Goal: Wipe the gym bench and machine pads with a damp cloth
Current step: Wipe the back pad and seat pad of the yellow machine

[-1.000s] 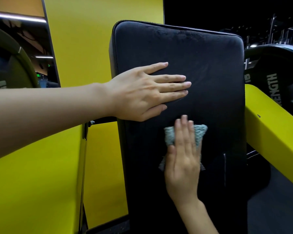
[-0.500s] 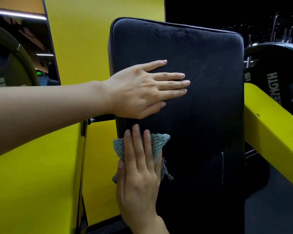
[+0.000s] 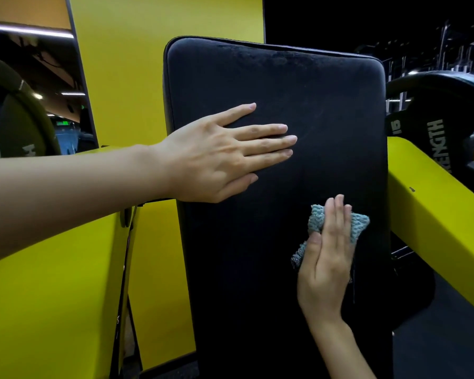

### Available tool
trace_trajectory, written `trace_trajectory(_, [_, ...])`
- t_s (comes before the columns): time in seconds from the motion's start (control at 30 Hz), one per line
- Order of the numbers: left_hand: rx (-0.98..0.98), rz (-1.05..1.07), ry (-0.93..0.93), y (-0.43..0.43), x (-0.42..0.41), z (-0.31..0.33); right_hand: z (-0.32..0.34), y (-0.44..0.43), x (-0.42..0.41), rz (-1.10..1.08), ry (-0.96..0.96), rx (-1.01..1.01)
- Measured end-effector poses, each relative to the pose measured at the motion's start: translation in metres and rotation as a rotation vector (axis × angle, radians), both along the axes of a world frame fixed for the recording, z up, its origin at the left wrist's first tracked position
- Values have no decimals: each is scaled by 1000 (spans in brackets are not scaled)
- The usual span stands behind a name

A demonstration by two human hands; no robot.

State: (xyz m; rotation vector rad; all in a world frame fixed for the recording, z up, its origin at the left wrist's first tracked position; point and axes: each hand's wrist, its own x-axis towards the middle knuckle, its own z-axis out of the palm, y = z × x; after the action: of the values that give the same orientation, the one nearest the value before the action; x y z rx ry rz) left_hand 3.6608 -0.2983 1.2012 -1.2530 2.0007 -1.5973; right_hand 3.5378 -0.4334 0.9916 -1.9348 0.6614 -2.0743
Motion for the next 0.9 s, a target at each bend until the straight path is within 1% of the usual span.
trace_trajectory(0.1, [-10, 10, -7, -2, -2, -2, 0, 9, 6, -21, -42, 37])
trace_trajectory(0.17, [-17, 18, -14, -3, -3, -3, -1, 23, 13, -16, -31, 7])
trace_trajectory(0.37, [-13, 34, -13, -9, -8, -8, -16, 70, 31, 52, 168, -249])
trace_trajectory(0.57, [-24, 59, -14, -14, -15, -14, -19, 43, 14, 35, 278, -401])
trace_trajectory(0.9, [-31, 121, -11, -29, -28, -27, -14, -58, -38, 2, 156, -247])
